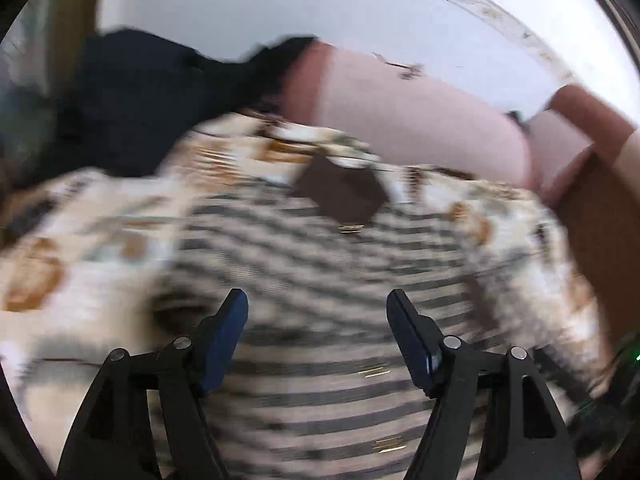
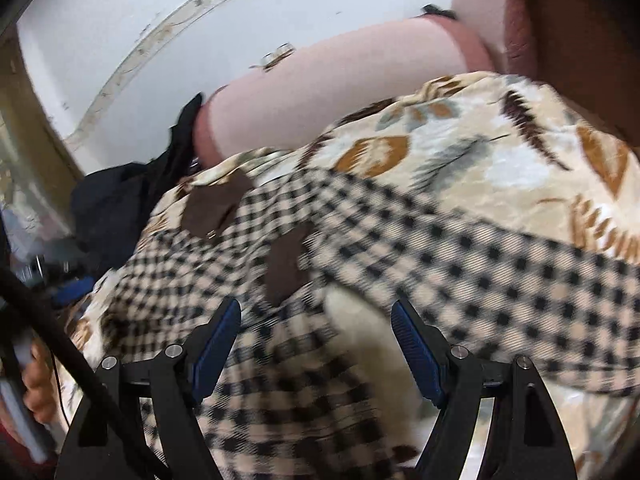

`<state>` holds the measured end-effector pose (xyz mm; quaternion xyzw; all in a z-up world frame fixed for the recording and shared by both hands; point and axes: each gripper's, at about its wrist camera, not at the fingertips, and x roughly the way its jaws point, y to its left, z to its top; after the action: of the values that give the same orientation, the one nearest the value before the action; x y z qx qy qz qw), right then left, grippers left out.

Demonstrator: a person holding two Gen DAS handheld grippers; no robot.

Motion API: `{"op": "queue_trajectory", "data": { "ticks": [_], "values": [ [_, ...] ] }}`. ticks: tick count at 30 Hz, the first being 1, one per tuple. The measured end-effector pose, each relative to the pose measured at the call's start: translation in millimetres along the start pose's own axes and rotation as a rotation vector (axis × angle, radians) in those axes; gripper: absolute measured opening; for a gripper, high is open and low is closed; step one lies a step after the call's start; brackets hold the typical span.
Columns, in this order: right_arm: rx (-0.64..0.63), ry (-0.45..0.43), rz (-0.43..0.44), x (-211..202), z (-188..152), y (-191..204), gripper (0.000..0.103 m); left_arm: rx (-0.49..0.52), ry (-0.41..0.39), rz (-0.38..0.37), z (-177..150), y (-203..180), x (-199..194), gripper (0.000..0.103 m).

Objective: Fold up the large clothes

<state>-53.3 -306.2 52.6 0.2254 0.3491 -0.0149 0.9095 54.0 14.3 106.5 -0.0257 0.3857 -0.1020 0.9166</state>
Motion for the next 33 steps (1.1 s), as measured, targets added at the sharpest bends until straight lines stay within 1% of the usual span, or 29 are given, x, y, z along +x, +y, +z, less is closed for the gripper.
{"op": "queue_trajectory", "data": {
  "ticks": [1, 2, 4, 5, 6, 8, 9, 11, 12, 13, 14, 15, 16, 17, 18, 20, 22, 23, 24, 25, 26, 28, 29, 30, 31, 32, 33],
  "values": [
    [-0.019, 0.006, 0.002, 2.8, 0.0, 5.0, 0.082, 0.027, -0.003, 0.052, -9.7, 10.6, 0.1, 0.071],
    [-0.045, 0.008, -0.004, 5.9, 1.7, 11.0, 0.082, 0.043, 0.006, 0.081, -14.5, 18.8, 2.4, 0.071],
    [-0.13, -0.013, -0.052, 10.6, 10.4, 29.8, 0.082, 0.065, 0.051, 0.138, -27.9, 39.3, 15.7, 0.071],
    [-0.18, -0.024, -0.088, 13.9, 15.7, 39.5, 0.082, 0.054, 0.069, 0.154, -30.7, 50.2, 20.7, 0.071],
    [-0.239, -0.037, -0.131, 19.2, 22.6, 50.1, 0.082, 0.033, 0.084, 0.164, -33.7, 60.0, 26.1, 0.071],
    [-0.304, -0.036, -0.187, 35.2, 35.7, 61.0, 0.082, -0.027, 0.109, 0.16, -38.3, 77.9, 35.4, 0.071],
    [-0.321, -0.01, -0.217, 49.4, 43.4, 64.1, 0.082, -0.052, 0.124, 0.156, -39.2, 83.7, 39.3, 0.071],
    [-0.323, 0.051, -0.226, 72.9, 51.1, 64.5, 0.081, -0.09, 0.145, 0.149, -41.8, 94.6, 47.3, 0.071],
    [-0.332, 0.106, -0.224, 89.0, 53.9, 64.2, 0.075, -0.097, 0.152, 0.156, -42.3, 98.0, 50.2, 0.071],
    [-0.343, 0.157, -0.224, 100.8, 53.1, 63.2, 0.065, -0.104, 0.165, 0.167, -43.7, 102.5, 52.7, 0.071],
    [-0.355, 0.216, -0.223, 112.3, 51.3, 61.8, 0.035, -0.12, 0.198, 0.169, -46.1, 107.5, 56.6, 0.071],
    [-0.369, 0.277, -0.228, 124.6, 48.4, 59.5, 0.008, -0.138, 0.226, 0.157, -48.6, 112.9, 59.9, 0.071],
    [-0.398, 0.314, -0.265, 134.7, 46.3, 56.6, 0.007, -0.158, 0.252, 0.146, -51.6, 117.7, 63.0, 0.071],
    [-0.425, 0.333, -0.321, 142.0, 45.2, 53.2, 0.004, -0.167, 0.258, 0.144, -53.8, 121.4, 63.3, 0.071],
    [-0.425, 0.353, -0.374, 150.2, 46.3, 45.9, 0.0, -0.153, 0.254, 0.155, -54.1, 121.4, 61.4, 0.07],
    [-0.39, 0.373, -0.406, 159.2, 49.4, 34.1, 0.0, -0.092, 0.278, 0.2, -56.1, 116.1, 61.0, 0.069],
    [-0.443, 0.358, -0.514, 165.7, 49.9, 35.4, 0.0, -0.03, 0.304, 0.23, -60.5, 111.2, 59.5, 0.069],
    [-0.484, 0.366, -0.554, 169.7, 49.5, 38.2, 0.0, -0.02, 0.308, 0.231, -60.6, 110.6, 56.9, 0.069],
    [-0.499, 0.371, -0.569, 170.6, 49.7, 39.9, 0.0, -0.029, 0.316, 0.216, -59.7, 113.5, 51.8, 0.066],
    [-0.501, 0.365, -0.582, 167.5, 52.3, 43.0, 0.0, -0.061, 0.315, 0.182, -58.3, 120.0, 44.8, 0.063],
    [-0.486, 0.346, -0.584, 161.0, 56.1, 46.5, 0.0, -0.09, 0.301, 0.15, -58.2, 126.4, 37.8, 0.063],
    [-0.435, 0.268, -0.513, 132.2, 63.4, 63.8, 0.003, -0.124, 0.26, 0.118, -54.4, 136.6, 22.8, 0.063],
    [-0.42, 0.239, -0.46, 117.4, 62.6, 74.7, 0.012, -0.136, 0.236, 0.117, -52.0, 143.1, 15.5, 0.063],
    [-0.414, 0.21, -0.368, 99.8, 58.0, 92.0, 0.027, -0.149, 0.224, 0.12, -50.1, 148.1, 11.2, 0.063],
    [-0.419, 0.201, -0.291, 87.2, 50.2, 106.6, 0.038, -0.178, 0.21, 0.122, -48.2, 156.6, 5.9, 0.063],
    [-0.428, 0.202, -0.219, 78.4, 39.5, 121.2, 0.056, -0.204, 0.203, 0.122, -43.7, 163.6, 5.3, 0.063],
    [-0.445, 0.216, -0.123, 68.9, 24.0, 139.1, 0.061, -0.231, 0.198, 0.122, -41.0, 169.5, 3.3, 0.063]
  ]
}}
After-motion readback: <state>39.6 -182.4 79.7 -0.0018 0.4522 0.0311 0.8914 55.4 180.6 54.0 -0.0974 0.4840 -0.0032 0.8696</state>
